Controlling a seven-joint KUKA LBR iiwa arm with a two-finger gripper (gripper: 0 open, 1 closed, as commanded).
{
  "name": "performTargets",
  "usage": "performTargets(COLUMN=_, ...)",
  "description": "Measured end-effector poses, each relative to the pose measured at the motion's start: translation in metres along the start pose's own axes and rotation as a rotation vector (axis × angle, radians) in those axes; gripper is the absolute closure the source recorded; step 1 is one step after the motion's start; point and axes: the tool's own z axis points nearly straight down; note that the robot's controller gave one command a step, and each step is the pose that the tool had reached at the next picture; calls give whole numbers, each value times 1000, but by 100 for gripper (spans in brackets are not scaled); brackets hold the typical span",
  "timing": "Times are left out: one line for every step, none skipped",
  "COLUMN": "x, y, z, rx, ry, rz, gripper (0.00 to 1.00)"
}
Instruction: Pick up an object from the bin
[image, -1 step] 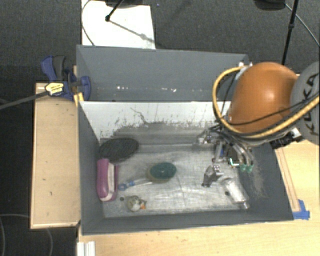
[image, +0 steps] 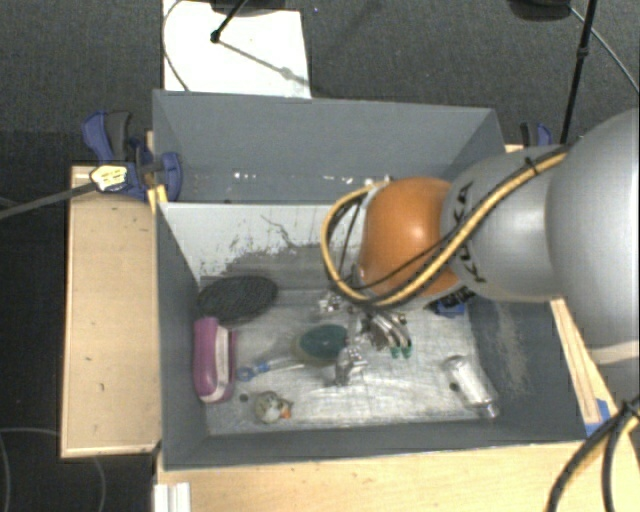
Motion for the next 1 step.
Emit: performTargets(x=-1, y=-1, z=-5, rx=0, ry=-7, rz=6, gripper=100)
